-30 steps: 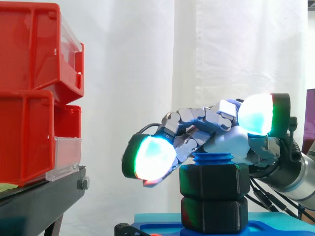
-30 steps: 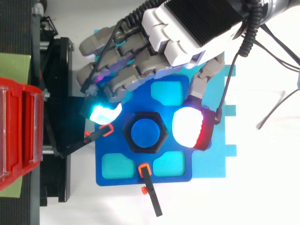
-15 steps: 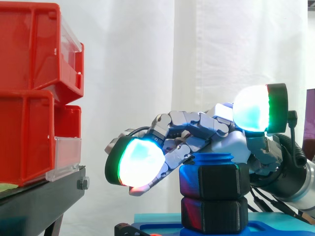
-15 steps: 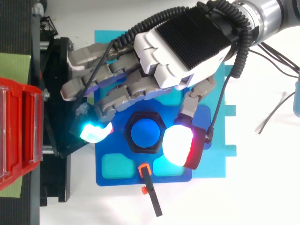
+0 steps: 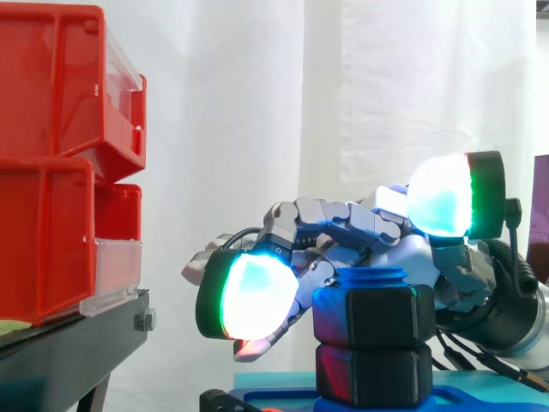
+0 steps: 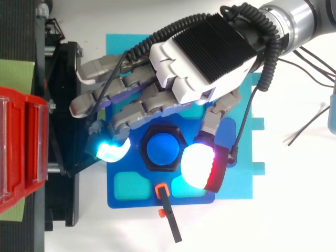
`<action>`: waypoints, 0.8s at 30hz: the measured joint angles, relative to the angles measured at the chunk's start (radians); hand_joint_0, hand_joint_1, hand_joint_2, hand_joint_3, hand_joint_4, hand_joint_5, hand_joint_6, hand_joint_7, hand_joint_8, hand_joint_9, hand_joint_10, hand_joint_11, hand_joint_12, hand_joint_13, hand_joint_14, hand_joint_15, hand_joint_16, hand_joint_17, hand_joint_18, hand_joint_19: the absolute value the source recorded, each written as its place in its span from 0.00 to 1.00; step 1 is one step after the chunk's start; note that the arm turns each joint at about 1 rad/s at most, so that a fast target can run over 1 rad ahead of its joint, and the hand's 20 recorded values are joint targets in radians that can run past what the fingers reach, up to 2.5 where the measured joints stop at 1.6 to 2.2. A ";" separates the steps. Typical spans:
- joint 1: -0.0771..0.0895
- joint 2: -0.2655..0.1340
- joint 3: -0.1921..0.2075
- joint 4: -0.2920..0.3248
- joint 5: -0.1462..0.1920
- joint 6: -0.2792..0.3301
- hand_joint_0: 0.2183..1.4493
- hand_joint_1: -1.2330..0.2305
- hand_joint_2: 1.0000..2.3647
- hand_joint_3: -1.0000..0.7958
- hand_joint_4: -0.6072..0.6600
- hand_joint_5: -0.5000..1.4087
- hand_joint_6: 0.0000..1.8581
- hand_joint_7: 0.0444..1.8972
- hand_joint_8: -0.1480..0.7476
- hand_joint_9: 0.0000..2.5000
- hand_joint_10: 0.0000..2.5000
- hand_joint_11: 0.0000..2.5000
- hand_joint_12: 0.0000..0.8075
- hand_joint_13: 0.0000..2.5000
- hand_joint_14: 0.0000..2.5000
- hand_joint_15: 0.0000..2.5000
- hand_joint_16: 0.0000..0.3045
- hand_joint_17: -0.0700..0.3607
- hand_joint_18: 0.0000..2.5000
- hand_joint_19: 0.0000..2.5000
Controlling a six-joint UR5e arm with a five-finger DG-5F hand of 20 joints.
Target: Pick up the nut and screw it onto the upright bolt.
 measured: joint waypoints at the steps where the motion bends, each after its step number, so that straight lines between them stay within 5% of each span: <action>1: -0.001 0.000 0.000 0.000 0.000 0.000 0.21 0.84 0.00 0.28 0.61 0.25 0.27 0.72 0.44 0.29 0.00 0.00 0.39 0.13 0.00 0.00 0.12 0.35 0.01 0.00; 24: -0.010 0.000 -0.002 -0.010 -0.025 0.000 0.22 0.79 0.00 0.28 0.60 0.26 0.27 0.79 0.45 0.32 0.00 0.00 0.37 0.17 0.00 0.00 0.11 0.33 0.05 0.00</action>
